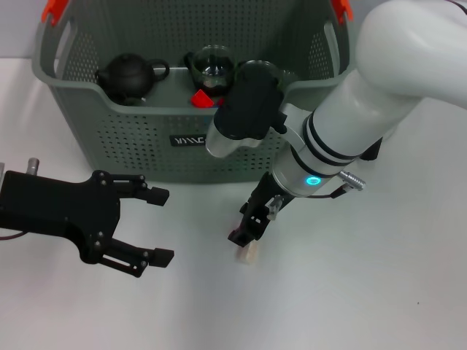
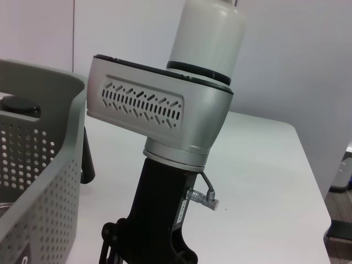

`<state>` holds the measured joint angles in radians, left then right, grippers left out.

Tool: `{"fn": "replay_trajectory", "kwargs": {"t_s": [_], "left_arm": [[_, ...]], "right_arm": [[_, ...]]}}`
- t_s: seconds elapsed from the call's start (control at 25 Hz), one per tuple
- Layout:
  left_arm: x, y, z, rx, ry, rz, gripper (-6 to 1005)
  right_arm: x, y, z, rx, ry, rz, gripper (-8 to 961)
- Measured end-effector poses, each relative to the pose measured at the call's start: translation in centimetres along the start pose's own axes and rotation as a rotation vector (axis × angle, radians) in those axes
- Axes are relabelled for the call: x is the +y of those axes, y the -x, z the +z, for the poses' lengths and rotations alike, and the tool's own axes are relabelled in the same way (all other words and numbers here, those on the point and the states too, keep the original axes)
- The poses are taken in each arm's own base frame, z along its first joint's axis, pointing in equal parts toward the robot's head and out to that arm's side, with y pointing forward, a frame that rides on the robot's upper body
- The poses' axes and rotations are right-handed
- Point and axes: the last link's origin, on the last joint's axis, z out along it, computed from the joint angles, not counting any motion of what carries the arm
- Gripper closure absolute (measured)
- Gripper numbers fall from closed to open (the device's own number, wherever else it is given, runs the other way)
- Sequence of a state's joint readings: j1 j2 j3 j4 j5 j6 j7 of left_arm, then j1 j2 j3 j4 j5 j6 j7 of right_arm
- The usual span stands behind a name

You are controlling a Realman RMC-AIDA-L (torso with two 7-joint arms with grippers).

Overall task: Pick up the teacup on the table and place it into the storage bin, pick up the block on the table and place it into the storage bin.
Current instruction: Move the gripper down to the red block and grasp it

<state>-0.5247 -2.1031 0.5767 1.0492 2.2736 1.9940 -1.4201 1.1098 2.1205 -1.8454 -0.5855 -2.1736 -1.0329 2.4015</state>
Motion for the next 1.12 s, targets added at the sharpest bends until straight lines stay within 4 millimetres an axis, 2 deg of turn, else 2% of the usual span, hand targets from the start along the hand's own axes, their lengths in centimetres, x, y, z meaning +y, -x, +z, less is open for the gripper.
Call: {"fn": "replay_trajectory", "kwargs": {"t_s": [0.08,0.6,0.84,1.12], "left_arm": [[0.01,0.00,0.01,0.000,0.000,0.000,62],[-0.06,-0.01,0.13,0.002,-0.003,0.004,62],[-0.08,0.06,0.26,0.005,-0.003,0.000,63],[-0.15,0.04,0.28,0.005,-0.005,0.002,63]], "right_arm": [[0.02,0.00,0.04,0.000,-0.001,-0.002,390],[0.03,-0.42,0.31,0.008,-0.005,-0.016,408],[0.05,-0.52,0.45,0.014,-0.011,-0.029,471],[0.09,-0.44,0.49,0.012,-0.014,-0.032,495]]}}
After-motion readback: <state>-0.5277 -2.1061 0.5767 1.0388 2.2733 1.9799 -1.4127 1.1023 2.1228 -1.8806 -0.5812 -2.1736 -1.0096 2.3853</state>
